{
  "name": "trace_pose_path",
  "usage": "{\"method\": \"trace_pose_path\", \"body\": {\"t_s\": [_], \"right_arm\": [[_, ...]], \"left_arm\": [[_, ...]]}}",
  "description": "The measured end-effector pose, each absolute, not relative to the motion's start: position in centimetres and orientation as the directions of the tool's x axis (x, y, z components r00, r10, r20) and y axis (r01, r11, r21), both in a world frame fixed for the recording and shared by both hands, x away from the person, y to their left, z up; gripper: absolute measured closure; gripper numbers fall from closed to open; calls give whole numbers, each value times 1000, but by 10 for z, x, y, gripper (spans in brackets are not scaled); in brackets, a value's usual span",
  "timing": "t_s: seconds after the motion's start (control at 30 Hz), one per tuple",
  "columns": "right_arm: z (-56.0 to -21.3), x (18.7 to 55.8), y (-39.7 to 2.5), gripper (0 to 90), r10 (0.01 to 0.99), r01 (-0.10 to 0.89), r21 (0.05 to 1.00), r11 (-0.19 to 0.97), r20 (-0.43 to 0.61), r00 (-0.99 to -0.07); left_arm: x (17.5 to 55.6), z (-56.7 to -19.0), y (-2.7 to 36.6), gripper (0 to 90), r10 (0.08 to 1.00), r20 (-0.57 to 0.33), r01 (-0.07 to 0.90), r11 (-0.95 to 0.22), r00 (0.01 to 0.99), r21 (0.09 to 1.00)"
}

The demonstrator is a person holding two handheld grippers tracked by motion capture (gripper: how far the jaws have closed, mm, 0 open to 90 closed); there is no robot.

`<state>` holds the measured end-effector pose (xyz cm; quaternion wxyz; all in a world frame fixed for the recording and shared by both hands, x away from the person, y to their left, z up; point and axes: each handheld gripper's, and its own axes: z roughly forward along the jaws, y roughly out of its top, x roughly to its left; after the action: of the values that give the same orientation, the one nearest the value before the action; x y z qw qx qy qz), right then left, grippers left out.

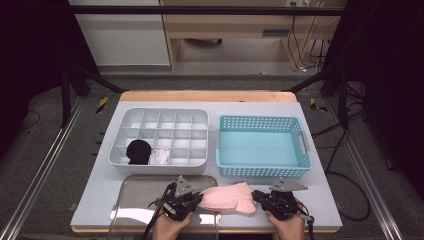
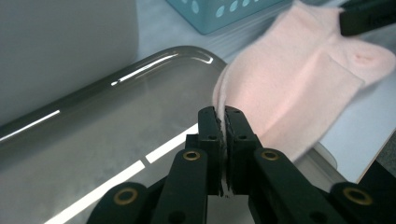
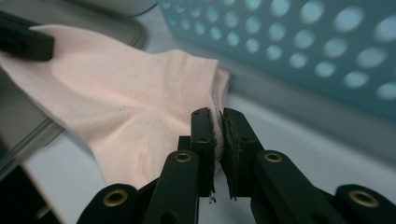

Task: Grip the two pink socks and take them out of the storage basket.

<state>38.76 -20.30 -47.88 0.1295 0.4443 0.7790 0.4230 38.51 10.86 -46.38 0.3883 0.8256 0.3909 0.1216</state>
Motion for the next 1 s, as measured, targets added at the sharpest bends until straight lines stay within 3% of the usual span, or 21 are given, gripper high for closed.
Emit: {"method": "trace_pose_path", "body": {"t_s": [0.1,0.2,0.33,0.6,0.83,1.0], "right_arm": [[-480,393,-202,806,811,573,773,272,136,-569],[-482,393,-200,734,820,568,777,272,122,-560],[-470,386,-198,755,802,512,831,215,149,-578],[-482,382,-161,888,718,541,796,270,208,-665],[-488,376,-164,900,714,549,770,326,180,-677],[-481,375,-177,860,743,534,804,261,186,-643]], "left_arm": [[386,-467,104,847,744,-79,544,-407,663,734],[389,-468,106,754,745,-80,545,-405,662,735],[391,-464,111,705,744,-111,552,-378,659,743],[394,-468,106,858,738,-109,562,-401,666,723],[392,-467,109,861,745,-87,547,-400,661,736],[388,-467,111,809,742,-90,545,-400,665,737]]}}
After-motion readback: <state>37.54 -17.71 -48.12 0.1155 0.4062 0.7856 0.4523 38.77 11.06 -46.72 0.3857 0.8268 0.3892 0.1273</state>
